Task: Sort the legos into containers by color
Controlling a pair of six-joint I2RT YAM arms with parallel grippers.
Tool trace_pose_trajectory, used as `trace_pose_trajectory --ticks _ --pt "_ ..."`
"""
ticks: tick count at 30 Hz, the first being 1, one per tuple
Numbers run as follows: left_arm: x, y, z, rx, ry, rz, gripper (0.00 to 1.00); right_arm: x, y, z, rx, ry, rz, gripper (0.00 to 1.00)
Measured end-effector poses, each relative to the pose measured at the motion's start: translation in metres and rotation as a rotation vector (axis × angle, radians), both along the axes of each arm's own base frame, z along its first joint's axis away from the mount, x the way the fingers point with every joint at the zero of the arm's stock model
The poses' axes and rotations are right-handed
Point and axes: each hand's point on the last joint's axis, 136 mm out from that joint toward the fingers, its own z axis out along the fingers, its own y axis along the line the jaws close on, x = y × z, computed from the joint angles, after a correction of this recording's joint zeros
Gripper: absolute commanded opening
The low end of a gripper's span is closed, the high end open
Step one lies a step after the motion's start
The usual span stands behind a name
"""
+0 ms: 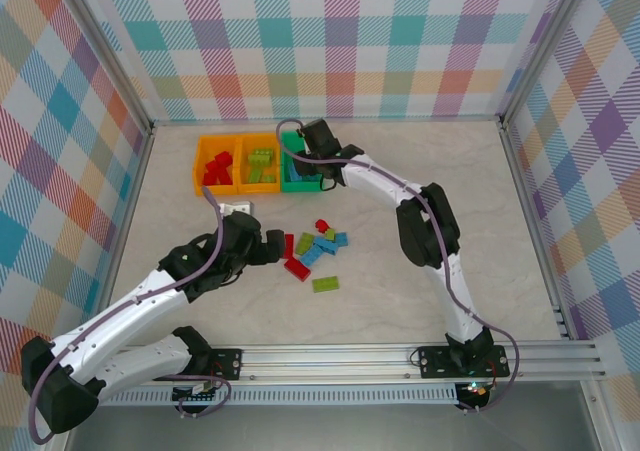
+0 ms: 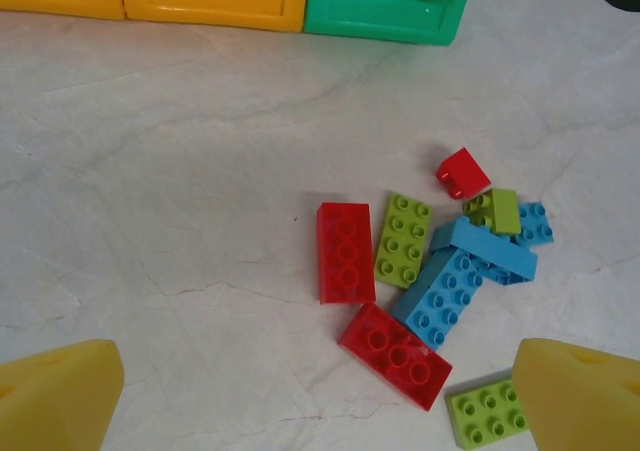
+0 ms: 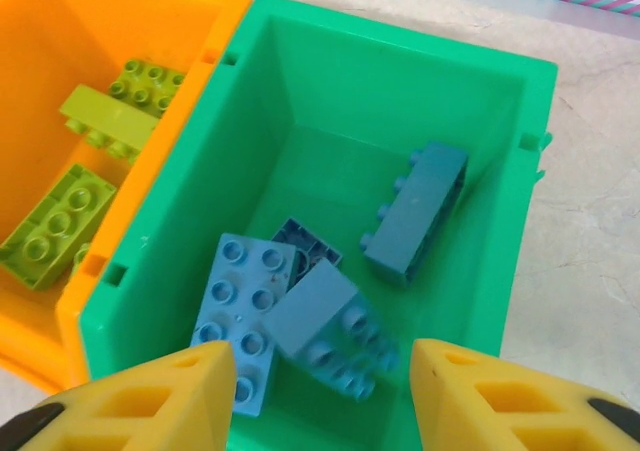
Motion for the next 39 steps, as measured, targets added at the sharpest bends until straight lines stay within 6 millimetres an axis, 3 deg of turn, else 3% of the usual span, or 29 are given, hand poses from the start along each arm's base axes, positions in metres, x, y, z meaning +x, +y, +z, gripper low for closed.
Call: trace_pose_trajectory --ticks 2,5,12,14,18,24,31,35,39 --pt "0.002 0.0 -0.002 -0.011 0.002 0.022 1.0 -0.011 -0.002 0.01 0.017 0.011 0.019 0.59" --pt "0.009 -0.005 -0.011 -0.009 0.023 0.041 0.98 -0.044 -0.011 0.037 0.07 0.034 0.072 0.67" --pt "0.029 -0.021 -0.057 0.048 0.136 0.055 0.94 -0.166 -0.048 0.114 0.29 0.049 0.253 0.82" --pt "0.037 -0.026 -0.068 0.055 0.161 0.058 0.9 -0.203 -0.056 0.12 0.331 0.071 0.321 0.83" --pt "0.055 -0.036 -0.093 0.074 0.213 0.059 0.82 -0.258 -0.068 0.106 0.351 0.186 0.419 0.82" --pt "0.07 -0.05 -0.123 0.106 0.268 0.047 0.67 -0.288 -0.079 0.081 0.318 0.314 0.438 0.82" --pt "0.077 -0.053 -0.151 0.144 0.301 0.054 0.42 -0.289 -0.081 0.077 0.306 0.319 0.428 0.81" --pt "0.082 -0.055 -0.152 0.139 0.284 0.062 0.26 -0.287 -0.081 0.075 0.306 0.312 0.424 0.8" --pt "0.084 -0.054 -0.15 0.142 0.273 0.07 0.21 -0.287 -0.084 0.067 0.291 0.319 0.411 0.8"
